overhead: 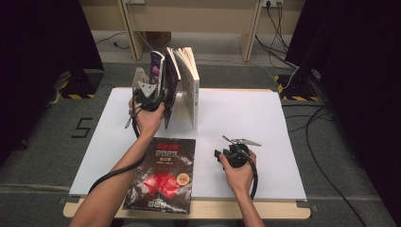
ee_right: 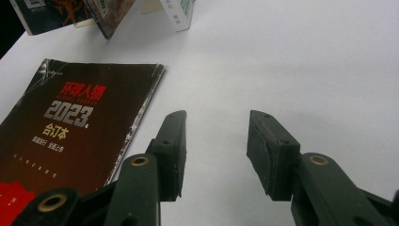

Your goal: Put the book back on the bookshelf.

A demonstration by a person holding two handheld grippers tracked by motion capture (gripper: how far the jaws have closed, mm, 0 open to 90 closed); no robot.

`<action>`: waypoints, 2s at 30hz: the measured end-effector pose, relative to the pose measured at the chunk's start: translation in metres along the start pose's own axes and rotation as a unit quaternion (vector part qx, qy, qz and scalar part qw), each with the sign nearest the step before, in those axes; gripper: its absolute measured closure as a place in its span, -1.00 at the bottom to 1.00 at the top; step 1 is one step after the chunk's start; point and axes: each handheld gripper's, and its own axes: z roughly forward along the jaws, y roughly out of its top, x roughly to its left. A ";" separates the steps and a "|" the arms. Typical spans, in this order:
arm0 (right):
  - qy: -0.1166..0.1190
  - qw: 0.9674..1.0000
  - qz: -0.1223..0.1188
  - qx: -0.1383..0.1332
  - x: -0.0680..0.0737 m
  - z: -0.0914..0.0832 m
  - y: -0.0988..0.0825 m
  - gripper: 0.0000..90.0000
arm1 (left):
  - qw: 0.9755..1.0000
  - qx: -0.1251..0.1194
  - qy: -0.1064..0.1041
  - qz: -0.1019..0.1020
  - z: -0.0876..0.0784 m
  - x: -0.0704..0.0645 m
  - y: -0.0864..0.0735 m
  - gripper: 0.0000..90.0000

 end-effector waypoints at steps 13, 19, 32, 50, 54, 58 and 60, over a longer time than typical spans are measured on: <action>-0.001 1.000 0.006 0.001 -0.002 -0.001 0.000 0.27 | 0.999 0.011 0.020 -0.047 0.006 0.014 0.040 0.55; 0.000 1.000 0.009 0.008 -0.004 0.001 -0.001 0.25 | 0.995 0.070 0.011 -0.075 0.007 0.023 0.053 0.74; 0.002 1.000 0.014 0.003 -0.005 -0.003 0.001 0.27 | 0.997 0.025 -0.047 -0.058 -0.033 0.039 0.057 0.82; -0.001 1.000 0.015 -0.004 -0.008 -0.005 0.002 0.29 | 0.991 -0.051 -0.112 -0.044 -0.070 0.023 0.091 0.82; -0.002 1.000 0.013 -0.004 -0.008 -0.005 0.002 0.29 | 0.991 -0.055 -0.120 -0.039 -0.074 0.018 0.094 0.82; -0.004 1.000 0.018 -0.003 -0.008 -0.006 0.002 0.29 | 0.990 -0.060 -0.119 -0.046 -0.077 0.017 0.097 0.82; -0.004 1.000 0.016 -0.003 -0.009 -0.006 0.002 0.29 | 0.990 -0.061 -0.118 -0.048 -0.079 0.018 0.098 0.82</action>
